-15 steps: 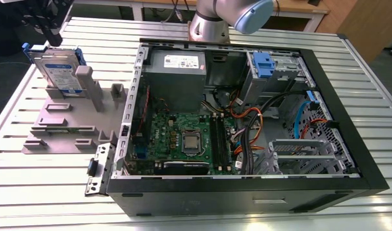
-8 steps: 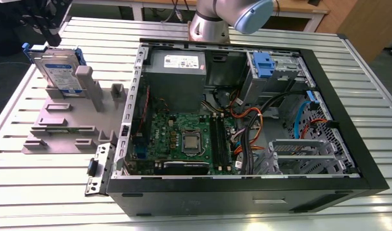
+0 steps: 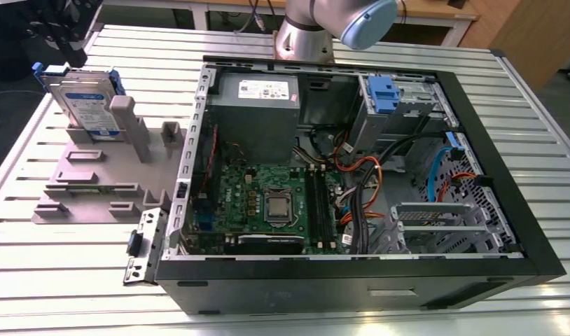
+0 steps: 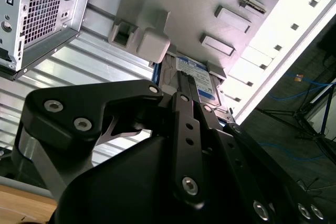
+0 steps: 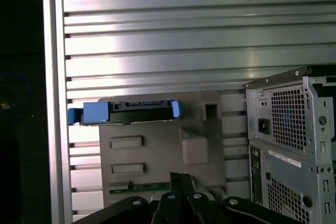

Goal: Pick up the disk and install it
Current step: 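Reach for the disk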

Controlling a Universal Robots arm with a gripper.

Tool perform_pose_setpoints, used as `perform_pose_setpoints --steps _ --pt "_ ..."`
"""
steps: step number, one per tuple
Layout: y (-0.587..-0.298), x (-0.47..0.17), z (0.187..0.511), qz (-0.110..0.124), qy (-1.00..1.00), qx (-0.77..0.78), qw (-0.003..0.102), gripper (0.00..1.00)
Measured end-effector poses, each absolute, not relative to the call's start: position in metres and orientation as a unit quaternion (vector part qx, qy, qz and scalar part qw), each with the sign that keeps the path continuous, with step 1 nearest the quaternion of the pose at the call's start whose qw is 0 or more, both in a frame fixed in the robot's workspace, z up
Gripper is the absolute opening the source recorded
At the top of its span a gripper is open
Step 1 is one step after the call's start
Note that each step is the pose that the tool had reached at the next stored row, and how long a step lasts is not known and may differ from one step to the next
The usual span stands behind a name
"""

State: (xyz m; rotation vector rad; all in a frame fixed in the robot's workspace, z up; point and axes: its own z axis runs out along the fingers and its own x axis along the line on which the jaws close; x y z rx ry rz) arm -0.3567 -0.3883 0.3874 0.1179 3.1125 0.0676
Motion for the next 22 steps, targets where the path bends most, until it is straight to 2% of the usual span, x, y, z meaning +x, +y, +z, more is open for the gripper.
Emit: perform_pose_setpoints --steps 22 --pt "-0.378 -0.380 0.386 0.022 0.999 0.038 0.013 0.11"
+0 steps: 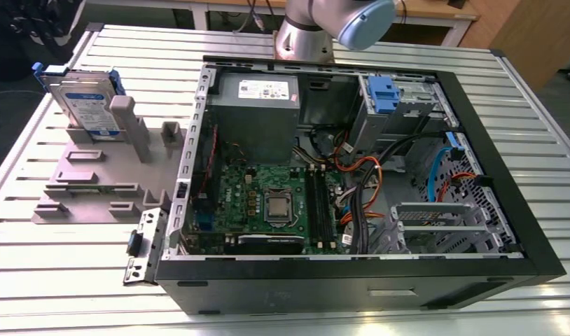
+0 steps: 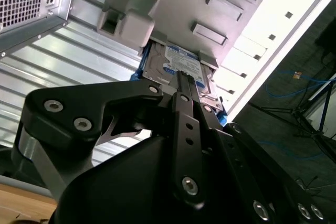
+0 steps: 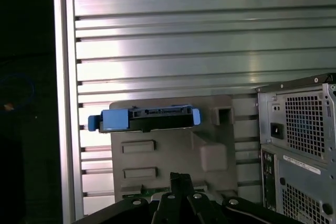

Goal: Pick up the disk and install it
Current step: 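Reach for the disk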

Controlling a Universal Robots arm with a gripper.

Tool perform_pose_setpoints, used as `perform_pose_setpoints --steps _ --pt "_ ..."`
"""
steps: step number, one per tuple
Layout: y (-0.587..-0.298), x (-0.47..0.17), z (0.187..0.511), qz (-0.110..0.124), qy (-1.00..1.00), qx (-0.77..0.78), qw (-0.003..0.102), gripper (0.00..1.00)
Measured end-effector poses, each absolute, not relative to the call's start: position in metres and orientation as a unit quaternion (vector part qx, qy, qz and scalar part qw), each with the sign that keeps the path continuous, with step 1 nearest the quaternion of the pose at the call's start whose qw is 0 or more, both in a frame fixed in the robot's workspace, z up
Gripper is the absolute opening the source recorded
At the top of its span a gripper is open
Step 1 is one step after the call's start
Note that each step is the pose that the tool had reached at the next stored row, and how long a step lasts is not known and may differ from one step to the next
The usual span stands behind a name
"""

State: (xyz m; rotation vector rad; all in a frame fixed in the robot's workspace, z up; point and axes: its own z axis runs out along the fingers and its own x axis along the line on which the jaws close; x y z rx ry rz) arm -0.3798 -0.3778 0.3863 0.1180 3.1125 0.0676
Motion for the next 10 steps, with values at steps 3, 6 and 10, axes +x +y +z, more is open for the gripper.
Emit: perform_pose_setpoints --steps 3,6,10 --pt "-0.371 -0.388 0.385 0.022 0.999 0.038 0.013 0.11" --pt "-0.362 -0.397 0.383 0.021 0.999 0.038 0.013 0.11" --pt "-0.352 -0.409 0.378 0.020 0.999 0.038 0.012 0.11"
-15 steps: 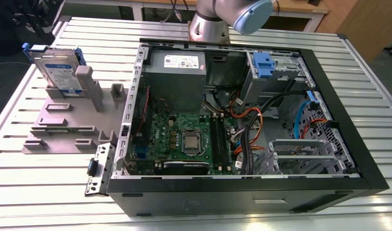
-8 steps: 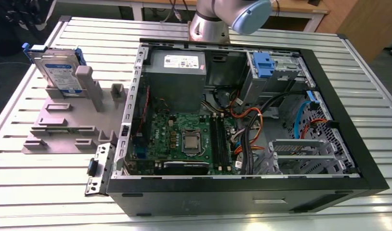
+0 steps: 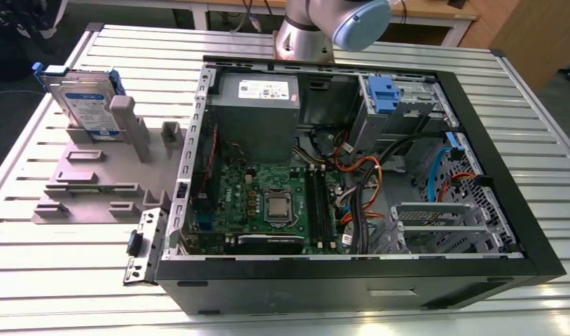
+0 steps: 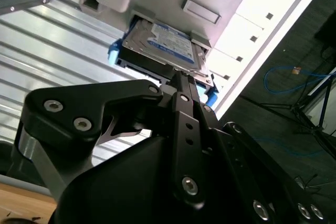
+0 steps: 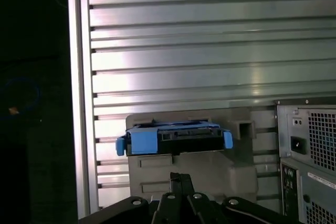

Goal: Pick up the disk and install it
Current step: 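Reach for the disk, then pick up the disk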

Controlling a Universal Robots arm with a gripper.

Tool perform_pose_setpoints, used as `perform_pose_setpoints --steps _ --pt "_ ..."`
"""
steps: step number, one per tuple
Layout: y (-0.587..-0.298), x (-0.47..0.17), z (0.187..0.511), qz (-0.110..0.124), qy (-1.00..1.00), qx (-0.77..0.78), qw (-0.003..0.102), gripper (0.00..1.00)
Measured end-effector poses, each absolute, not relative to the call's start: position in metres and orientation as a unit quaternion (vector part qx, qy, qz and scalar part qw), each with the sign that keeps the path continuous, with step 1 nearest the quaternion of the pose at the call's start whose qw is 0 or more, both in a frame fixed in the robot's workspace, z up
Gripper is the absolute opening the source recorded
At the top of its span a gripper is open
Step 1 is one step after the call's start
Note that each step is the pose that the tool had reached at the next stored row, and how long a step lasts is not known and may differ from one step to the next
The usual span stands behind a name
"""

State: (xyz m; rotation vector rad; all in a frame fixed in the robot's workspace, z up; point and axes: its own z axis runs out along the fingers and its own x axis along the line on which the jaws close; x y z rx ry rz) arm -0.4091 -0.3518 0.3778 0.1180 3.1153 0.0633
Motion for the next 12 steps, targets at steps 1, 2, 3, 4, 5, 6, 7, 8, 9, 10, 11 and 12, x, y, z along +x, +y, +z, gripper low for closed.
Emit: perform_pose_setpoints --steps 1,2,3,4,5,6,7,8,9,10,11,12 --pt "-0.350 -0.412 0.377 0.020 0.999 0.038 0.011 0.11" --pt "-0.348 -0.414 0.375 0.020 0.999 0.038 0.011 0.11" --pt "-0.346 -0.417 0.374 0.020 0.999 0.038 0.010 0.11" --pt "-0.344 -0.420 0.373 0.020 0.999 0.038 0.009 0.11" --pt "-0.343 -0.422 0.373 0.020 0.999 0.038 0.008 0.11" --pt "-0.342 -0.425 0.372 0.020 0.999 0.038 0.007 0.11" --pt "-0.342 -0.426 0.372 0.020 0.999 0.038 0.005 0.11" --pt "-0.342 -0.426 0.372 0.020 0.999 0.038 0.005 0.11" --pt "-0.342 -0.426 0.372 0.020 0.999 0.038 0.005 0.11" --pt "-0.342 -0.426 0.372 0.020 0.999 0.038 0.005 0.11" --pt "-0.342 -0.426 0.372 0.020 0.999 0.038 0.004 0.11" --pt "-0.342 -0.426 0.372 0.020 0.999 0.038 0.004 0.11"
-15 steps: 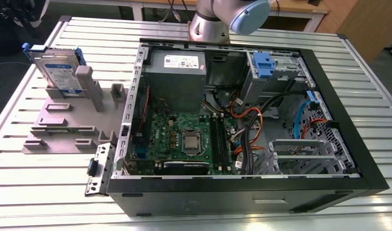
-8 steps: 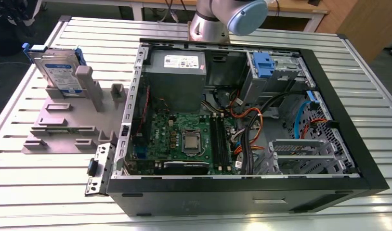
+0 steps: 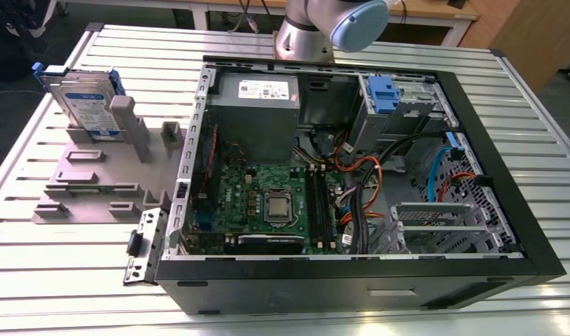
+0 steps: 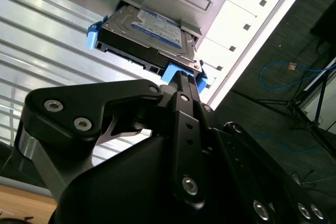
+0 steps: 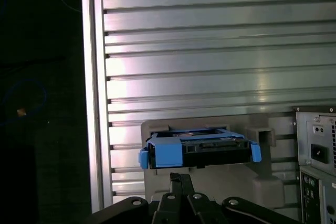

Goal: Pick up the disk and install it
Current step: 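Pick up the disk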

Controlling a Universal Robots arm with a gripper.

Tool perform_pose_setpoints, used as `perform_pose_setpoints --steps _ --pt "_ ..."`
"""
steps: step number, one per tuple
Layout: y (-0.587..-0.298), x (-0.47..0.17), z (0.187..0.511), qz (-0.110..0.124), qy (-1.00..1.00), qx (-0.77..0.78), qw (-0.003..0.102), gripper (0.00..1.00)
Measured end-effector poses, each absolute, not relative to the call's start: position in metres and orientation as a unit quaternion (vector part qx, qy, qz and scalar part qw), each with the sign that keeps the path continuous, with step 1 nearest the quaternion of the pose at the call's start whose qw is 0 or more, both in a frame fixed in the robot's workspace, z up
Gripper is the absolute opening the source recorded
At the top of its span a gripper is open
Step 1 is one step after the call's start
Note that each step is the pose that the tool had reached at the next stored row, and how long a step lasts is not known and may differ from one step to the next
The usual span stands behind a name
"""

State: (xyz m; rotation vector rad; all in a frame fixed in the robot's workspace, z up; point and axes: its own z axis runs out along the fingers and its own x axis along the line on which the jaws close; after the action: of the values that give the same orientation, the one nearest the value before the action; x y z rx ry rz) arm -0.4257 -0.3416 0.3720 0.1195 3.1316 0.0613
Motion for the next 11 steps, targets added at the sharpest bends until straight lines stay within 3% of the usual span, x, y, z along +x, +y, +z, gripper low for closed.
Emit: perform_pose_setpoints --steps 11 --pt "-0.3416 -0.4258 0.3719 0.020 0.999 0.043 0.004 0.11"
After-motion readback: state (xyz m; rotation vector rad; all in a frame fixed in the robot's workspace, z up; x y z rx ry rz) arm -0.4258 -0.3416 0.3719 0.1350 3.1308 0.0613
